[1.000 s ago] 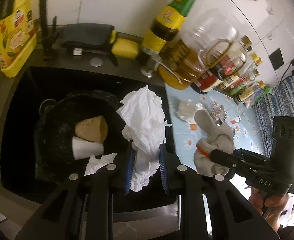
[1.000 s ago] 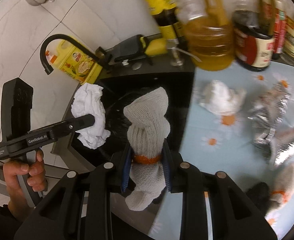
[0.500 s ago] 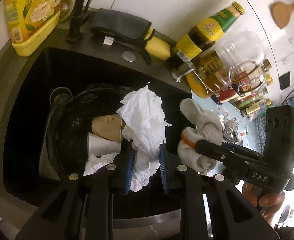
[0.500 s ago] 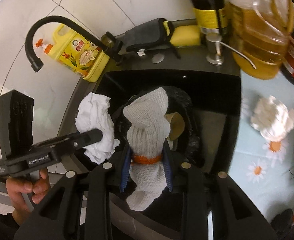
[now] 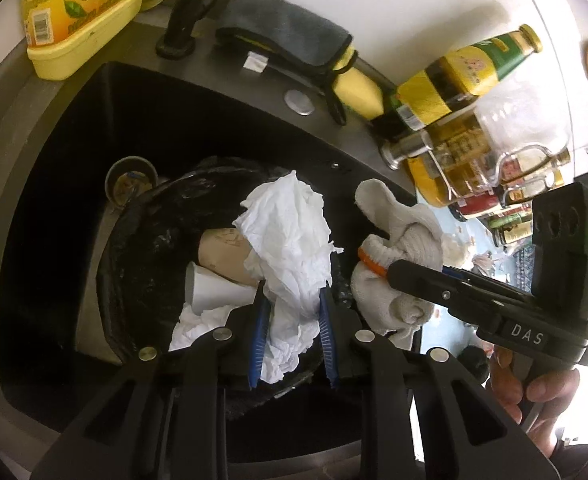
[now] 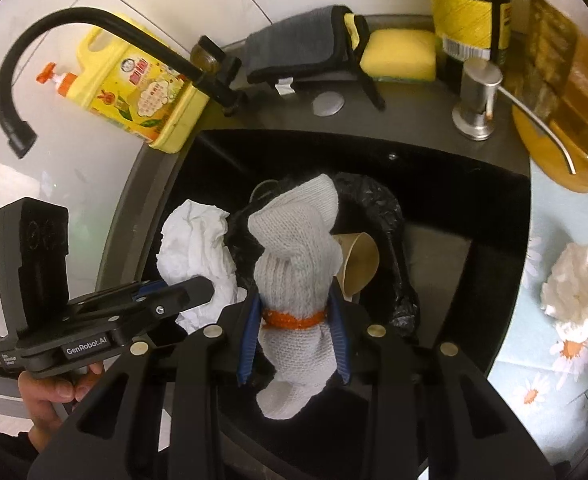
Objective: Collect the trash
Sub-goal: 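Open both tools to drop the tissue and glove into the bin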
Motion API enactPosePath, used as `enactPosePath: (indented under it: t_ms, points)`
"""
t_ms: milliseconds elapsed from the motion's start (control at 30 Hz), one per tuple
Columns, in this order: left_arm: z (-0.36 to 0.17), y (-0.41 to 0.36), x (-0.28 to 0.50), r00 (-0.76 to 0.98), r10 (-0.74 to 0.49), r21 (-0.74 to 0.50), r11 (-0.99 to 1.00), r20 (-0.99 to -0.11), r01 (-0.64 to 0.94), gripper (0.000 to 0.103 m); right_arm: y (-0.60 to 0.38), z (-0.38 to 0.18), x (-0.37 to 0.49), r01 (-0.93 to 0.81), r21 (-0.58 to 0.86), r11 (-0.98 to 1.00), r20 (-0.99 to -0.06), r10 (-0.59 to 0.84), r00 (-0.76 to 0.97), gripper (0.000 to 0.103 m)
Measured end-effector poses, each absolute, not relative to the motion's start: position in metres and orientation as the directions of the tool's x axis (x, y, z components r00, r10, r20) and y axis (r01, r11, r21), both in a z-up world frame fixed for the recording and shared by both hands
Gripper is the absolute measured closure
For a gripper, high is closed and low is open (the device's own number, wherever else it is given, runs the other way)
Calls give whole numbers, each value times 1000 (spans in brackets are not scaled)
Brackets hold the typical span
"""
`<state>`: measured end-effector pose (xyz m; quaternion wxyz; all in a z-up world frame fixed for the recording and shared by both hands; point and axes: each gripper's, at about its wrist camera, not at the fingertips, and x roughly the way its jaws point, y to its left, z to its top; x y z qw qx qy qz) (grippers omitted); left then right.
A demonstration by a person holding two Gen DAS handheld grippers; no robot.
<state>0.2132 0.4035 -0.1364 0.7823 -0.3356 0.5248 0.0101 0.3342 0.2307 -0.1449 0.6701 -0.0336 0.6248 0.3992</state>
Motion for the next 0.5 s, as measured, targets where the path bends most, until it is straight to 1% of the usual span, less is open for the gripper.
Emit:
enactPosePath:
  t_ms: [100,167,200,233,267,300,500]
  points:
    - [-142,407,215,443,-337,-515,767,-831,-383,81,233,-151,338,-572,459,680,-866,488,-114,69]
    - [-146,409,217,437,-339,-515,763,-833,-391,79,235,-154,340,-566,467,679,-863,489,-125,65]
    - [-147,410,218,433,-339,-514,762,-835,-394,73,235,-155,341,-559,473,681,-861,492,-130,59]
    - [-150,410,219,417,-339,-507,761,-843,-406,66,235,-156,342,-550,479,684,-859,495,-132,50]
    - [-152,411,220,408,-336,-502,756,-849,-420,56,234,-157,344,-537,480,693,-860,493,-132,44]
    - [-153,413,220,406,-337,-503,750,-849,-429,54,232,-159,346,-521,481,705,-861,491,-131,40]
    - [-159,416,219,382,-340,-494,744,-860,-451,53,227,-158,351,-500,492,712,-856,502,-128,40]
